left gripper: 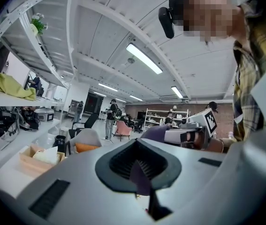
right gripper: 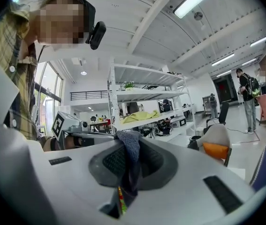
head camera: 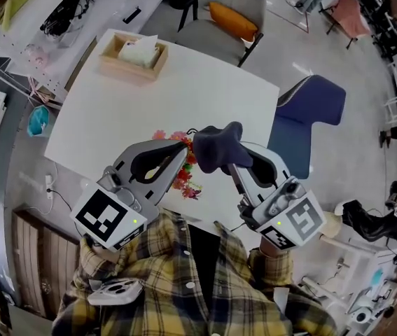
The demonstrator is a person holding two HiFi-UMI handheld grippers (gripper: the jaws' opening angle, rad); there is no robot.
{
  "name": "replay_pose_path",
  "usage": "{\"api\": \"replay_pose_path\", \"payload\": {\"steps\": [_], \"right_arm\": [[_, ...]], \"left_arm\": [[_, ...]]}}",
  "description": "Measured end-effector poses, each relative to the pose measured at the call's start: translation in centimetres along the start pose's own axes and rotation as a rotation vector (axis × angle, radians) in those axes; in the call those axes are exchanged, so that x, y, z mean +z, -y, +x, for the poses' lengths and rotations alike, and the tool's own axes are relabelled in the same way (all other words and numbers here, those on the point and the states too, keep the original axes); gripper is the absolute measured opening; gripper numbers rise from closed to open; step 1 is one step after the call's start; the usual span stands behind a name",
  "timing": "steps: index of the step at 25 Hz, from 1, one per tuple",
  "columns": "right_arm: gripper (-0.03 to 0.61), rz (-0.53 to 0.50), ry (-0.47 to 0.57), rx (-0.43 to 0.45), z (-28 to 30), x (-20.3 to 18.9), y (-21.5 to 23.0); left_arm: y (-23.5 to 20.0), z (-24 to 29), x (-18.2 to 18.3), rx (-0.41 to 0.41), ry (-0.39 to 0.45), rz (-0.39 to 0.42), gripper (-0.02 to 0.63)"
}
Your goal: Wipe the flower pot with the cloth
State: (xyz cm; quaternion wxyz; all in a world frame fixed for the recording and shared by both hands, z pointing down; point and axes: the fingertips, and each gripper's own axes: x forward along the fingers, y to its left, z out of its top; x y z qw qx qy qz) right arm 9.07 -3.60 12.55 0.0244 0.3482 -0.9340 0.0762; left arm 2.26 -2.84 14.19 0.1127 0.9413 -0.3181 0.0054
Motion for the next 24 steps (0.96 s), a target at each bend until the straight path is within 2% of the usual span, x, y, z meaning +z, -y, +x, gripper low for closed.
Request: {"api": "replay_pose_path", "payload": {"steps": [24], "right_arm": [[0.016, 0.015, -0.037, -0.013, -0.2, -1.0, 0.4]], "left_arm": [[-1.0, -0.8, -1.5, 0.051, -0.018, 0.007, 0.009]]}}
